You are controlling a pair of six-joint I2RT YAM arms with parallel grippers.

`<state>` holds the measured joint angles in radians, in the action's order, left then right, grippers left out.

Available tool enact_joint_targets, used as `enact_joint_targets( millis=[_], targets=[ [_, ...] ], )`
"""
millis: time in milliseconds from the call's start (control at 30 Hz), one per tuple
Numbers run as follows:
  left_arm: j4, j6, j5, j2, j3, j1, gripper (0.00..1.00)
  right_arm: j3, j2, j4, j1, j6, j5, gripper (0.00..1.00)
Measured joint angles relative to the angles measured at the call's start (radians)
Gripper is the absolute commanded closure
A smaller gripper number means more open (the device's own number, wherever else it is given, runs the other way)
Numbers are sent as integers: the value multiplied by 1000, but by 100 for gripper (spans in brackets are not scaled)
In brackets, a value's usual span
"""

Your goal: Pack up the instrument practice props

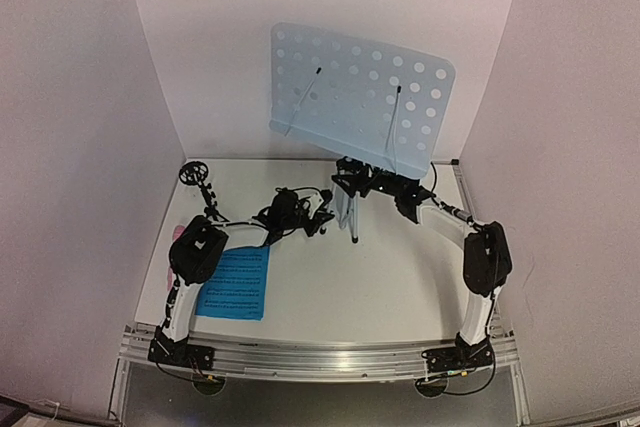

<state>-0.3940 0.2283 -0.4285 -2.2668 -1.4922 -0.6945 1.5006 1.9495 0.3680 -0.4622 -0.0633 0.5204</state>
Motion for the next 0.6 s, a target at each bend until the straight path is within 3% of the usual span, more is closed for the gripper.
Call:
enact_joint_targets(
  millis=[133, 367, 600],
  targets=[
    [-1, -13, -6, -19, -27, -1, 100, 3, 9, 21, -5, 13, -36, 39],
    [-8, -35, -13, -72, -103, -4, 100, -14, 18, 93, -8, 40, -86, 49],
    [39, -34, -6, -128, -211, -4, 100, -20, 24, 120, -3, 63, -142, 91]
  ],
)
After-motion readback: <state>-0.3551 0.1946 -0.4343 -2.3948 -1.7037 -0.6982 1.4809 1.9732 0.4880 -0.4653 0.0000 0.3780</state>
